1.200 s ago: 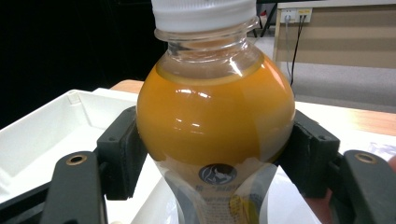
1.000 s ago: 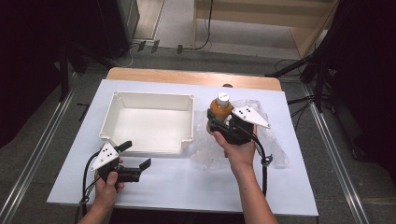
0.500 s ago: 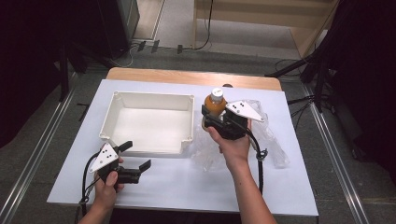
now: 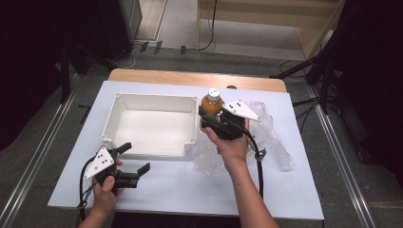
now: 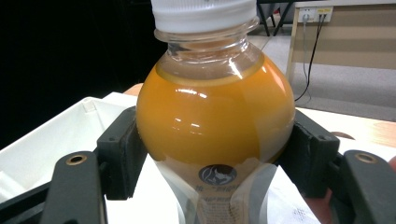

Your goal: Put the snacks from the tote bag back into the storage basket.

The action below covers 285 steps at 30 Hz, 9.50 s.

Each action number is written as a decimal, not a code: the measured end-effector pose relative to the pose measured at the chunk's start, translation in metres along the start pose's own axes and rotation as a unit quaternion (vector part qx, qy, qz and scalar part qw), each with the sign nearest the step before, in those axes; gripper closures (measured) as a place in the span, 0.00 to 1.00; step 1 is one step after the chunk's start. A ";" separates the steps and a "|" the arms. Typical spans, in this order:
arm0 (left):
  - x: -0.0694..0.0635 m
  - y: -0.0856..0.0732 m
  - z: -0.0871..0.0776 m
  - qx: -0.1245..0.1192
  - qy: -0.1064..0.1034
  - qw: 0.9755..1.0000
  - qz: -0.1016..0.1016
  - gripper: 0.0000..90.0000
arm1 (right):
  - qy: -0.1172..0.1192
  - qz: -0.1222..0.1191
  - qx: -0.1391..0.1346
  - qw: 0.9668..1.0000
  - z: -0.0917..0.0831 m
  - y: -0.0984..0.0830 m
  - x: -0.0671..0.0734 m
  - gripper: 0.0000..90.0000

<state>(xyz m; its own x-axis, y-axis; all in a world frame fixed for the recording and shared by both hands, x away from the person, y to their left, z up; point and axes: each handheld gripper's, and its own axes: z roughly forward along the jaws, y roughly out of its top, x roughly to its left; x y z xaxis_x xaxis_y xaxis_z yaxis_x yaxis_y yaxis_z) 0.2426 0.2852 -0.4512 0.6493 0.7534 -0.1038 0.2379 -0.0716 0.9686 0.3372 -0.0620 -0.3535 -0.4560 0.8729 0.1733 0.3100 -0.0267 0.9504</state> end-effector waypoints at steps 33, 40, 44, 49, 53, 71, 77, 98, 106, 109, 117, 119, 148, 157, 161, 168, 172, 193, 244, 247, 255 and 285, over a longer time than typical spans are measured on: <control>0.017 0.004 -0.016 -0.018 0.019 1.000 -0.004 0.00 | 0.019 -0.008 -0.003 1.000 0.014 0.010 0.018 0.35; 0.017 0.004 -0.015 -0.016 0.018 1.000 -0.003 0.00 | 0.022 -0.009 -0.003 1.000 0.016 0.012 0.021 0.35; 0.017 0.004 -0.015 -0.016 0.018 1.000 -0.003 0.00 | 0.023 -0.010 -0.001 1.000 0.018 0.012 0.023 0.35; 0.017 0.004 -0.015 -0.017 0.016 1.000 -0.005 0.00 | 0.025 -0.011 0.001 1.000 0.021 0.011 0.025 0.35; 0.017 0.004 -0.015 -0.017 0.014 1.000 -0.005 0.00 | 0.027 -0.011 0.002 1.000 0.023 0.011 0.027 0.35; 0.017 0.004 -0.015 -0.018 0.015 1.000 -0.006 0.00 | 0.037 -0.015 0.004 0.999 0.033 0.013 0.037 0.35; 0.018 0.004 -0.016 -0.019 0.017 1.000 -0.008 0.00 | 0.041 -0.019 0.006 0.999 0.037 0.014 0.041 0.35; 0.017 0.004 -0.016 -0.018 0.015 1.000 -0.007 0.00 | 0.046 -0.024 0.013 0.999 0.049 0.012 0.047 0.35; 0.017 0.004 -0.016 -0.019 0.015 1.000 -0.008 0.00 | 0.049 -0.026 0.016 0.998 0.054 0.009 0.049 0.35; 0.017 0.004 -0.016 -0.020 0.015 1.000 -0.008 0.00 | 0.049 -0.028 0.020 0.998 0.055 0.008 0.050 0.35; 0.018 0.004 -0.016 -0.020 0.015 1.000 -0.007 0.00 | 0.053 -0.030 0.023 0.998 0.059 0.004 0.052 0.35; 0.017 0.004 -0.016 -0.019 0.015 1.000 -0.008 0.00 | 0.053 -0.030 0.024 0.998 0.060 0.003 0.052 0.35; 0.017 0.004 -0.016 -0.019 0.016 1.000 -0.007 0.00 | 0.050 -0.034 0.042 0.997 0.069 -0.018 0.045 0.35; 0.018 0.004 -0.016 -0.018 0.016 1.000 -0.007 0.00 | 0.048 -0.032 0.047 0.997 0.070 -0.025 0.041 0.35; 0.018 0.004 -0.016 -0.018 0.016 1.000 -0.008 0.00 | 0.046 -0.030 0.050 0.997 0.071 -0.028 0.041 0.35; 0.018 0.004 -0.016 -0.016 0.016 1.000 -0.007 0.00 | 0.045 -0.030 0.054 0.997 0.073 -0.033 0.039 0.35; 0.018 0.003 -0.016 -0.018 0.017 1.000 -0.008 0.00 | 0.045 -0.030 0.057 0.997 0.074 -0.037 0.038 0.35; 0.019 0.003 -0.017 -0.019 0.020 1.000 -0.010 0.00 | 0.045 -0.034 0.076 0.995 0.078 -0.054 0.036 0.35; 0.017 0.003 -0.014 -0.014 0.019 1.000 -0.006 0.00 | 0.060 -0.045 0.074 0.994 0.054 -0.046 0.031 0.22; 0.017 0.002 -0.014 -0.014 0.019 1.000 -0.005 0.00 | 0.061 -0.045 0.070 0.995 0.050 -0.044 0.029 0.22; 0.017 0.002 -0.014 -0.013 0.019 1.000 -0.006 0.00 | 0.057 -0.042 0.064 0.995 0.041 -0.042 0.023 0.22; 0.017 0.001 -0.012 -0.011 0.020 1.000 -0.006 0.00 | 0.025 -0.033 0.048 0.998 0.006 -0.041 -0.013 0.24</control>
<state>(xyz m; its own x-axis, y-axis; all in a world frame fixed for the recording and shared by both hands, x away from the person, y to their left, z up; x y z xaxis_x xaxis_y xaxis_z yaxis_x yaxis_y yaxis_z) 0.2451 0.3060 -0.4495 0.6170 0.7798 -0.1058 0.2287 -0.0491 0.9723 0.3352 -0.0698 -0.3962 -0.5181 0.8459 0.1266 0.3550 0.0780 0.9316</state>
